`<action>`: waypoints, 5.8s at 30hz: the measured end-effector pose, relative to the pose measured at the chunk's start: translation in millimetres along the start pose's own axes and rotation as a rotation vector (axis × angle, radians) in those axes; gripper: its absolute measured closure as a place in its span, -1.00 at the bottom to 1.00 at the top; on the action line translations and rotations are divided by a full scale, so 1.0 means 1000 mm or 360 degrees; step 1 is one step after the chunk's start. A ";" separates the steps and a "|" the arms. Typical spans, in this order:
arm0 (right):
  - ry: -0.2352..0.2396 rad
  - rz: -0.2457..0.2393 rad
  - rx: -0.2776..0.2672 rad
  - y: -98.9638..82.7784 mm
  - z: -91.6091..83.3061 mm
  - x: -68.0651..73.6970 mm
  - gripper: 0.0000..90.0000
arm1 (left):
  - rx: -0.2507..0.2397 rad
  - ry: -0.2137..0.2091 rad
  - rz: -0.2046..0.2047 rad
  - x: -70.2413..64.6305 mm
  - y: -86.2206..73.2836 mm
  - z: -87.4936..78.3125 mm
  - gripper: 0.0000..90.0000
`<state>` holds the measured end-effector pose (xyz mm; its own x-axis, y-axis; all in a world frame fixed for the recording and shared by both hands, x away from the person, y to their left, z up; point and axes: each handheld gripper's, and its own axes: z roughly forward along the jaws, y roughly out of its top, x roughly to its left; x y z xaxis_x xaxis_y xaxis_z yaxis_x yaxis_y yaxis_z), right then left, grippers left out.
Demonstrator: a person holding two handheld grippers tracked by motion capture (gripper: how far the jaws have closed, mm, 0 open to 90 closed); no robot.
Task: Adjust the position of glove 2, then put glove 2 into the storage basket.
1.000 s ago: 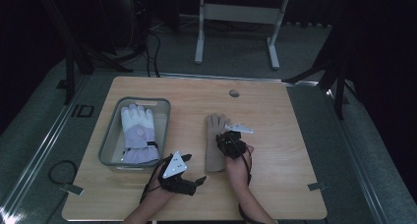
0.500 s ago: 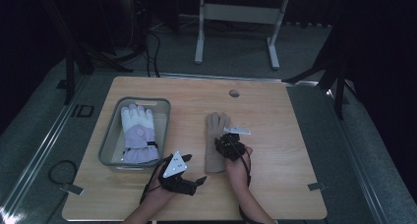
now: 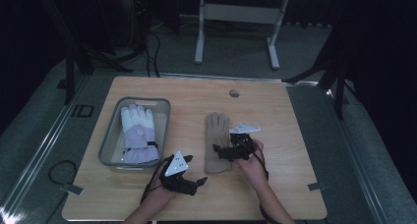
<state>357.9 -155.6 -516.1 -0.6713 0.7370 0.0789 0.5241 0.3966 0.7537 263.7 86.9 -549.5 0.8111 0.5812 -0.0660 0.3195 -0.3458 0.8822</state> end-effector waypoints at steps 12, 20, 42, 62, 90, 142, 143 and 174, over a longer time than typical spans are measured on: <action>0.0088 -0.0311 -0.0041 -0.011 -0.019 -0.031 -0.60 | 0.0069 -0.0014 -0.0046 0.000 0.001 0.003 -0.78; 0.0209 -0.0124 -0.0001 -0.020 -0.027 -0.046 -0.76 | 0.0113 0.0012 -0.0009 -0.004 0.004 0.008 -0.77; 0.0155 0.0062 -0.0120 0.016 -0.006 -0.065 -0.23 | 0.0183 -0.0202 0.0329 -0.011 0.037 0.036 -0.53; 0.0178 0.0104 0.0216 0.010 0.053 -0.063 0.17 | 0.0429 -0.0200 0.0341 -0.001 0.032 0.064 -0.32; 0.0015 -0.0141 0.0091 0.011 0.047 -0.037 0.71 | 0.0579 -0.0001 0.0449 0.000 0.042 0.067 0.82; 0.0195 -0.0284 -0.0157 0.136 0.030 0.056 0.72 | 0.0670 0.0186 0.0548 0.032 0.100 -0.064 0.82; 0.0195 -0.0284 -0.0157 0.136 0.030 0.056 0.72 | 0.0671 0.0192 0.0544 0.034 0.099 -0.067 0.82; 0.0392 -0.0411 -0.0070 0.177 0.123 0.152 0.71 | 0.0768 0.0368 0.0295 0.083 0.043 -0.142 0.82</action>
<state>413.5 93.9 -451.1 -0.8876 0.4595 0.0327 0.3010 0.5247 0.7963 275.1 225.0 -450.6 0.7639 0.6061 0.2217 0.4136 -0.7235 0.5527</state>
